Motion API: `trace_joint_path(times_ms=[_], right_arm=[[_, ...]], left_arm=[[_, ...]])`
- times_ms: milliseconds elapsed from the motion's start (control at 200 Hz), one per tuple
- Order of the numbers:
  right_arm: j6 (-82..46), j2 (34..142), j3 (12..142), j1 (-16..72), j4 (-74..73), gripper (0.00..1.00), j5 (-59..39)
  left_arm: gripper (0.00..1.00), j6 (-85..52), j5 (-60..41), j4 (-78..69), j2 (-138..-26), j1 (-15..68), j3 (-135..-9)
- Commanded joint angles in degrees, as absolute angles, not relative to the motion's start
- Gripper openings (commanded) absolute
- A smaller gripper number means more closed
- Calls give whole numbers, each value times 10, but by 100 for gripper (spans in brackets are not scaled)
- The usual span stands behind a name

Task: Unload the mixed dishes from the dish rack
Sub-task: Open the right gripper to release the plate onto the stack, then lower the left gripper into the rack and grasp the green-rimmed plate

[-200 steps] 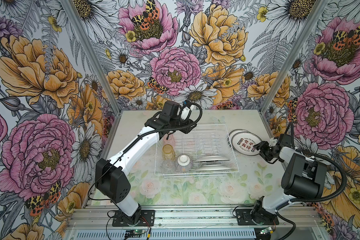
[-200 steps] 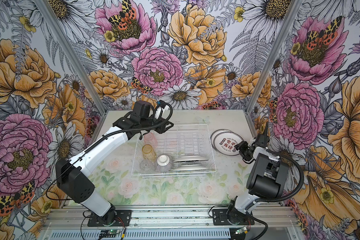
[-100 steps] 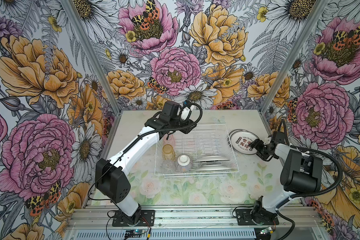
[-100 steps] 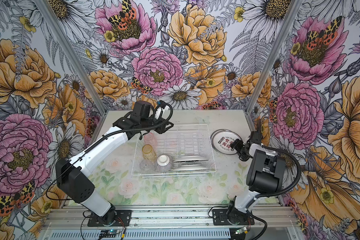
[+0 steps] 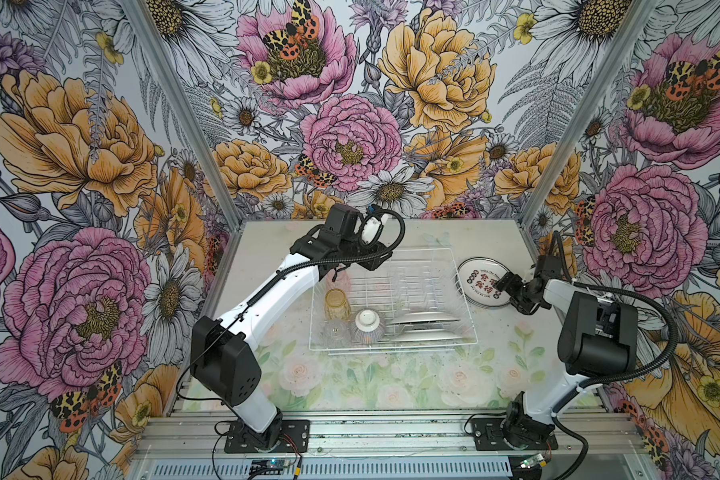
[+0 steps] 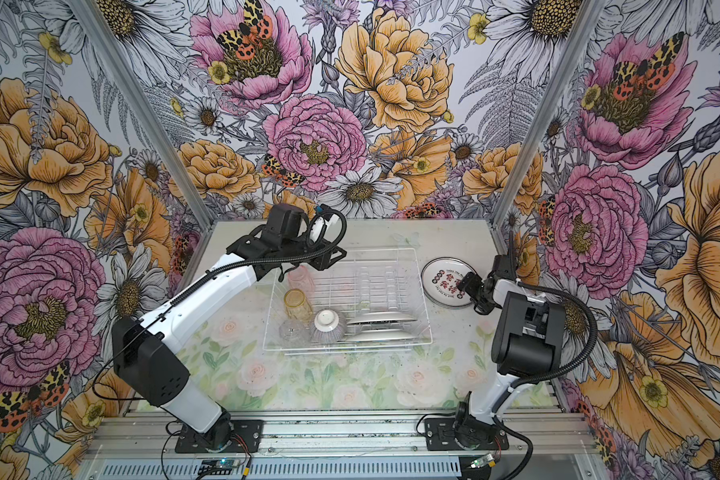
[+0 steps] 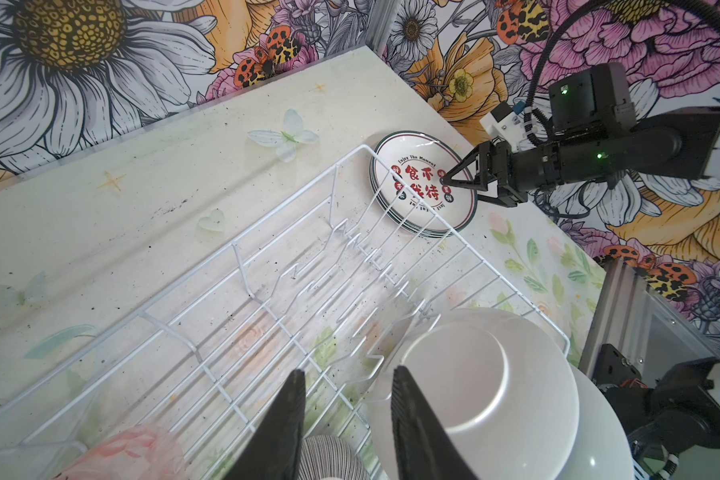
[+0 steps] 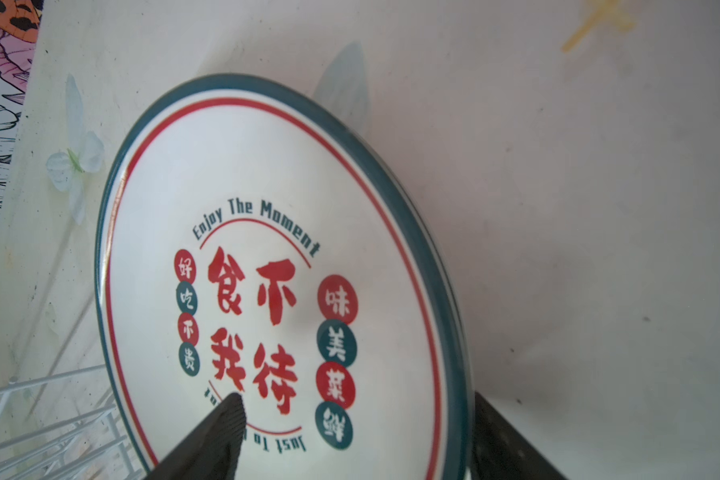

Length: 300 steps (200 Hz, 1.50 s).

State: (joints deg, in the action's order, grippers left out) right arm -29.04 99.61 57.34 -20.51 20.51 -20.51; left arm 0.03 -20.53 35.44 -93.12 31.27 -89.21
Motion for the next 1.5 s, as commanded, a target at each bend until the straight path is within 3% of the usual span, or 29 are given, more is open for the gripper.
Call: trace_joint_path(times_ms=[0, 205, 425, 781, 876, 1031, 1496], right_arm=[[-293, 1006, 593, -198, 206, 84, -192], [-290, 977, 584, -211, 210, 85, -190], [-253, 895, 577, -235, 258, 85, -185], [-253, 793, 577, -191, 296, 84, -212], [-259, 776, 581, -185, 298, 84, -215], [-261, 762, 581, -185, 298, 84, -220], [-258, 751, 571, -185, 298, 84, -229]], left_arm=[[36, 11, -197, 359, -921, 312, -886], [37, 64, -184, 395, -916, 345, -894], [37, 183, -101, 452, -893, 455, -886], [41, 252, 26, 519, -935, 570, -932], [48, 259, 43, 532, -954, 587, -949], [48, 269, 53, 537, -969, 609, -961], [41, 281, 67, 538, -1010, 629, -972]])
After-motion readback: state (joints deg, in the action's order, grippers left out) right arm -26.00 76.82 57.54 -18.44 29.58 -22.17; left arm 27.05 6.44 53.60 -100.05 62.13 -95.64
